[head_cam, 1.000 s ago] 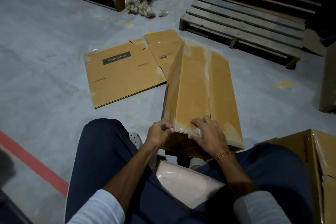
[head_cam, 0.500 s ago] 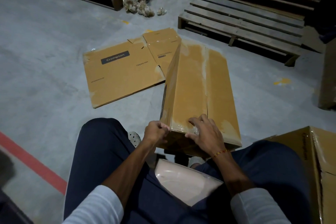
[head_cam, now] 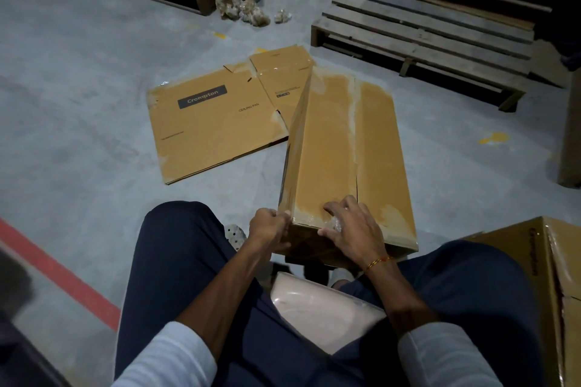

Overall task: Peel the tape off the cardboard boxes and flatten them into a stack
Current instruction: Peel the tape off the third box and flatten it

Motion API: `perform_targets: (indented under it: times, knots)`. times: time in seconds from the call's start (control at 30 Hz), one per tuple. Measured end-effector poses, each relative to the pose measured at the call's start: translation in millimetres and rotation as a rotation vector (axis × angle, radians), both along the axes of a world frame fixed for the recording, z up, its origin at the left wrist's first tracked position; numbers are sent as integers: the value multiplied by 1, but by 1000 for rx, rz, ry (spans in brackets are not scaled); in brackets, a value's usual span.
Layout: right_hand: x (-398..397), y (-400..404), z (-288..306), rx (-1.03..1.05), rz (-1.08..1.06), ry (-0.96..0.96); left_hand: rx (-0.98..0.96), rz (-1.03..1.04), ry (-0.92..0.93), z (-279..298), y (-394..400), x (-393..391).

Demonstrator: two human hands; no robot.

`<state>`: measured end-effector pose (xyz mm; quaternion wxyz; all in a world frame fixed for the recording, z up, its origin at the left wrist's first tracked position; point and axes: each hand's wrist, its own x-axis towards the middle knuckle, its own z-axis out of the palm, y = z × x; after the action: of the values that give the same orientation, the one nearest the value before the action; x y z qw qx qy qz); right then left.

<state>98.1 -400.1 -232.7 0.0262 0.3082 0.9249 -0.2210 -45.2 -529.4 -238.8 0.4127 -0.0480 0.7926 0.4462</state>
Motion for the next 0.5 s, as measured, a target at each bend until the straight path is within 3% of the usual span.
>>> perform_targets:
  times: [0.5]
  knots:
    - [-3,-4,-4,5,-6,3,-63,-14,-6,-8,2,-7]
